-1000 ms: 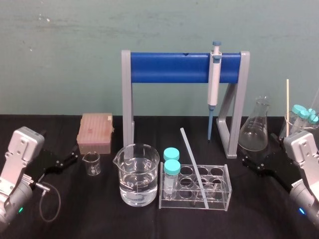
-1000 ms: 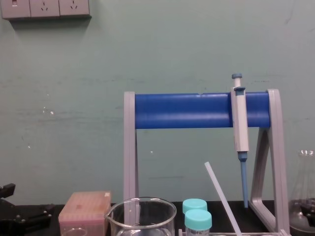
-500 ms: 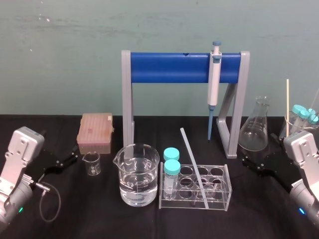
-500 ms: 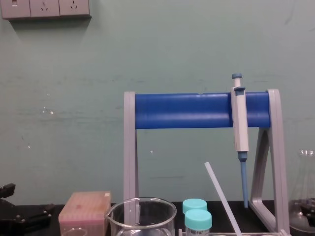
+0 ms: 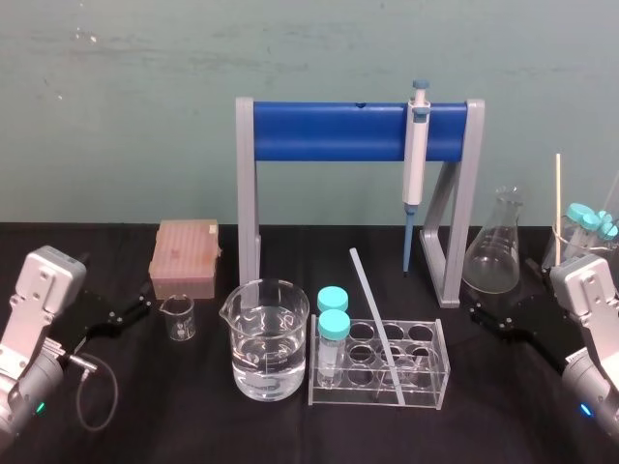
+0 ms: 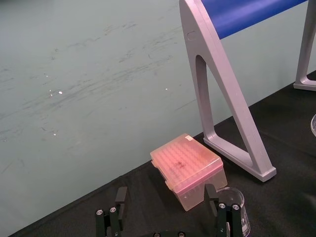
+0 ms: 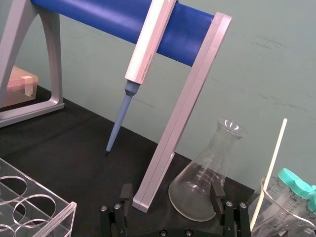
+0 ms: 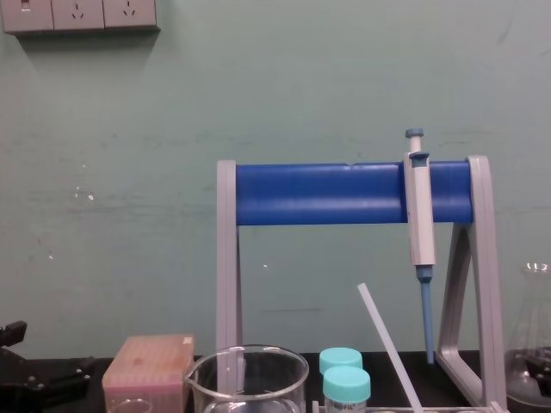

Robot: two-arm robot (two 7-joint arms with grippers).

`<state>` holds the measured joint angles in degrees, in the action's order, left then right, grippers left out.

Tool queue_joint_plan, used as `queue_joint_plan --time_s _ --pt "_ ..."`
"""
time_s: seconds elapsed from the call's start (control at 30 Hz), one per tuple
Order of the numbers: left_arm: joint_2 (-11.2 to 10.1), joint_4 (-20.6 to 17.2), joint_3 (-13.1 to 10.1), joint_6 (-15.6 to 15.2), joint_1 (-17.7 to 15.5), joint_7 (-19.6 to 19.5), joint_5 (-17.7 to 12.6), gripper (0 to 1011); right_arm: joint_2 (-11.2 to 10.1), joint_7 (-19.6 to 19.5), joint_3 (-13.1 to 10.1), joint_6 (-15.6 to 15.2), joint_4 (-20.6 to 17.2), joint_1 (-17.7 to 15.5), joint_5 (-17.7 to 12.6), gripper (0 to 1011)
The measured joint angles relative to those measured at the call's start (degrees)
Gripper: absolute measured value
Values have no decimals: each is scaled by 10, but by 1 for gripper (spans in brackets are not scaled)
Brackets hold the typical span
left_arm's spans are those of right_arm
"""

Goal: Pick up the stirring rod with one hand, then place it down.

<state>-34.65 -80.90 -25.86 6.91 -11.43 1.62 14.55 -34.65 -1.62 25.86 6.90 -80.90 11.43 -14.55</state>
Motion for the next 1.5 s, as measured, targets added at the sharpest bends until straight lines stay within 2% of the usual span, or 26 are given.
queue_joint_plan --time_s 0.27,0.37,0.6,0.7,0.8,0.87,0.93,1.0,1.13,1.3,1.5 --pt "0 0 0 0 0 0 0 1000 0 1 -1 0 0 0 0 1003" --pt "0 0 0 0 0 0 0 1000 4 7 -10 -5 0 0 -11 1003" --pt "0 0 0 0 0 0 0 1000 20 58 -46 -24 -21 11 -74 1003" --pt "0 0 0 0 0 0 0 1000 25 81 -52 -26 -29 18 -93 1003" --pt "0 0 0 0 0 0 0 1000 39 120 -56 -32 -45 32 -121 1003" --pt "0 0 0 0 0 0 0 1000 41 128 -56 -33 -48 35 -125 1003" --pt "0 0 0 0 0 0 0 1000 53 158 -51 -38 -57 49 -138 1003" --pt "0 0 0 0 0 0 0 1000 60 172 -48 -46 -59 56 -146 1003" --pt "0 0 0 0 0 0 0 1000 78 206 -37 -77 -60 72 -164 1003" --pt "0 0 0 0 0 0 0 1000 91 230 -22 -110 -56 82 -169 1003" --pt "0 0 0 0 0 0 0 1000 95 247 0 -161 -43 90 -162 1003"
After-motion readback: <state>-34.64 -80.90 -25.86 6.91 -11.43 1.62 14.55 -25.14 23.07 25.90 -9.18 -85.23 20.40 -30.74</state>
